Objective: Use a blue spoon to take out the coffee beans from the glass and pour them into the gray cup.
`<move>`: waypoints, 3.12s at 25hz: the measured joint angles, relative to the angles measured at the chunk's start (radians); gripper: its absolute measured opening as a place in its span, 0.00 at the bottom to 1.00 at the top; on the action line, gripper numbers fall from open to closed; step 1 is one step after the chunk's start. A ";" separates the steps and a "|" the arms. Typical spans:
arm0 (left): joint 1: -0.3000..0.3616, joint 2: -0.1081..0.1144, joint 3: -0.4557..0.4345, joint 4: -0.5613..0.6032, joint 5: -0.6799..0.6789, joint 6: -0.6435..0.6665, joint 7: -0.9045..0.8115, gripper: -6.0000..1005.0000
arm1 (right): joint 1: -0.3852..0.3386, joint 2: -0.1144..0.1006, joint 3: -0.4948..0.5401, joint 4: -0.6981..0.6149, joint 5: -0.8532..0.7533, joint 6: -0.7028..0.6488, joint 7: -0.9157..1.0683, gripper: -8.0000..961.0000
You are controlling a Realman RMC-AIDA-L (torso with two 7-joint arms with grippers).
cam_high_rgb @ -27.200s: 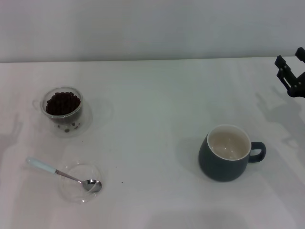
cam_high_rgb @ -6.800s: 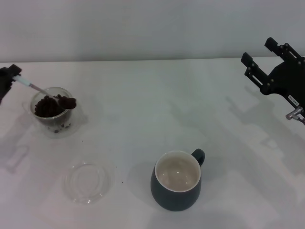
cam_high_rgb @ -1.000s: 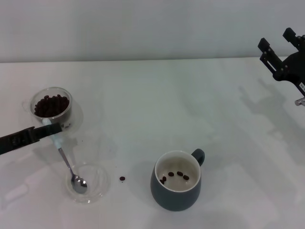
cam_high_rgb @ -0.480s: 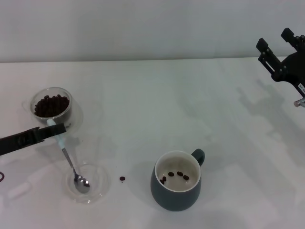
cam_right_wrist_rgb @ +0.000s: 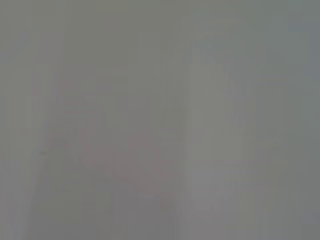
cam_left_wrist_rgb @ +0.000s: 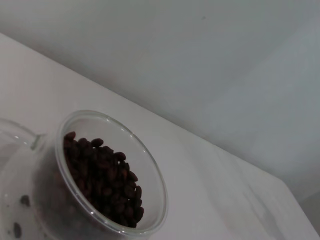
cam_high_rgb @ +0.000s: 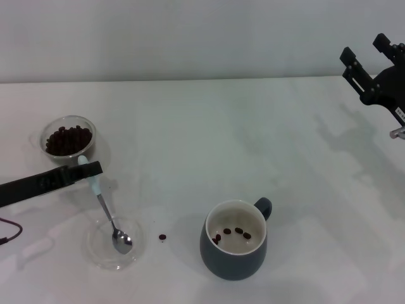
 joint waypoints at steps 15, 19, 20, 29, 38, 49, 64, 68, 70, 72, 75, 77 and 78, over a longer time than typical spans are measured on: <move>-0.028 -0.014 0.002 -0.026 0.051 -0.016 0.000 0.13 | -0.001 0.000 0.001 -0.001 0.000 0.000 -0.004 0.73; -0.028 -0.014 0.002 -0.029 0.051 -0.023 0.000 0.14 | -0.004 0.000 0.001 -0.005 -0.002 -0.001 -0.004 0.73; -0.028 -0.013 0.002 -0.030 0.052 -0.023 0.000 0.15 | -0.005 0.000 0.001 -0.006 -0.003 -0.001 -0.004 0.73; -0.028 -0.013 0.004 -0.032 0.054 -0.023 0.001 0.20 | -0.006 0.000 0.001 -0.008 -0.004 -0.002 -0.003 0.73; -0.024 -0.013 -0.002 -0.035 0.054 -0.028 0.002 0.34 | -0.006 0.000 0.000 -0.008 -0.004 -0.002 -0.002 0.73; 0.020 -0.018 -0.014 -0.003 0.019 -0.011 0.039 0.46 | -0.010 -0.001 0.001 -0.009 -0.006 -0.015 -0.001 0.73; 0.165 -0.066 -0.212 0.083 -0.121 0.214 0.449 0.46 | -0.115 -0.003 -0.009 0.003 -0.010 -0.255 -0.015 0.73; 0.184 -0.085 -0.251 0.077 -0.176 0.261 0.601 0.46 | -0.162 0.000 -0.028 0.035 -0.010 -0.334 -0.009 0.73; 0.190 -0.087 -0.251 0.069 -0.198 0.266 0.635 0.46 | -0.171 0.002 -0.054 0.066 -0.011 -0.371 -0.004 0.73; 0.217 -0.084 -0.252 0.043 -0.270 0.278 0.713 0.47 | -0.171 0.003 -0.062 0.073 -0.011 -0.380 -0.001 0.73; 0.243 -0.086 -0.252 0.031 -0.332 0.283 0.786 0.47 | -0.175 0.004 -0.129 0.093 -0.011 -0.404 0.014 0.73; 0.259 -0.088 -0.252 0.030 -0.361 0.290 0.820 0.47 | -0.179 0.004 -0.147 0.103 -0.011 -0.414 0.017 0.73; 0.268 -0.089 -0.252 0.027 -0.384 0.297 0.844 0.47 | -0.182 0.004 -0.151 0.105 -0.010 -0.418 0.017 0.73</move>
